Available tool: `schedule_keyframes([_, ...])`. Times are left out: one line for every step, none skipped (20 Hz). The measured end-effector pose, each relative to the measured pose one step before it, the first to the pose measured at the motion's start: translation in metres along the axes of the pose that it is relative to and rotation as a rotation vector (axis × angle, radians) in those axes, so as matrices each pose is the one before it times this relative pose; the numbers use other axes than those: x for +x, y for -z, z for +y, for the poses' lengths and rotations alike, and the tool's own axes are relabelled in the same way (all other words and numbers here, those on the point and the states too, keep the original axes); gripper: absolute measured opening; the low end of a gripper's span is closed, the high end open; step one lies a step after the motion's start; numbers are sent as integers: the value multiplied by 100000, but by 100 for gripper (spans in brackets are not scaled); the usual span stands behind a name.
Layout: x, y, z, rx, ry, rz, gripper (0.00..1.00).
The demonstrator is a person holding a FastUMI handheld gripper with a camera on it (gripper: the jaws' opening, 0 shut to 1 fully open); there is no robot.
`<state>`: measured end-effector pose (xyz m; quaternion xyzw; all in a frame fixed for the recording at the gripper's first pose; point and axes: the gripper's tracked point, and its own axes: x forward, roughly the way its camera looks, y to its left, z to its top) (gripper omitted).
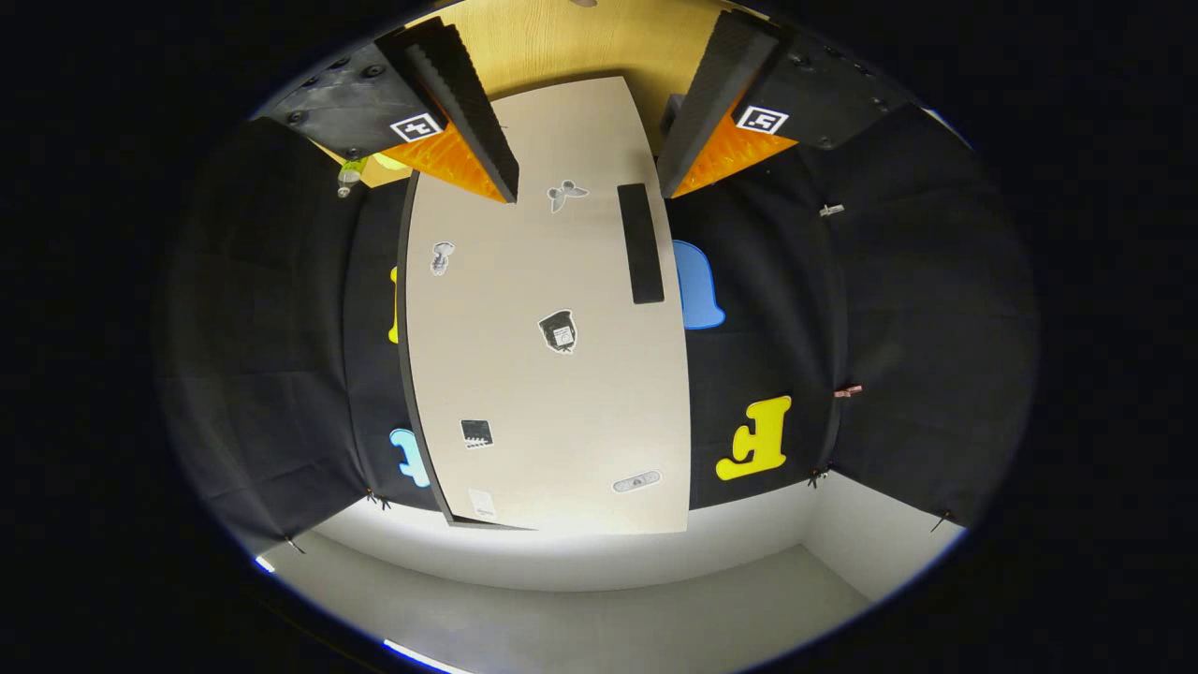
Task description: Open the shoe cabinet door, grab the shoes and put them into the shoe cabinet, then close the shoe cabinet door.
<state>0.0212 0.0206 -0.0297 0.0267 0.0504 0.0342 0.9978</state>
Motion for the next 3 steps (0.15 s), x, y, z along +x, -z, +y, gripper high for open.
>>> schedule_keyframes([107, -40, -17, 164, 119, 357, 97])
schedule_keyframes([186, 43, 27, -321, 198, 564, 97])
schedule_keyframes([56, 161, -80, -688, 503, 517, 97])
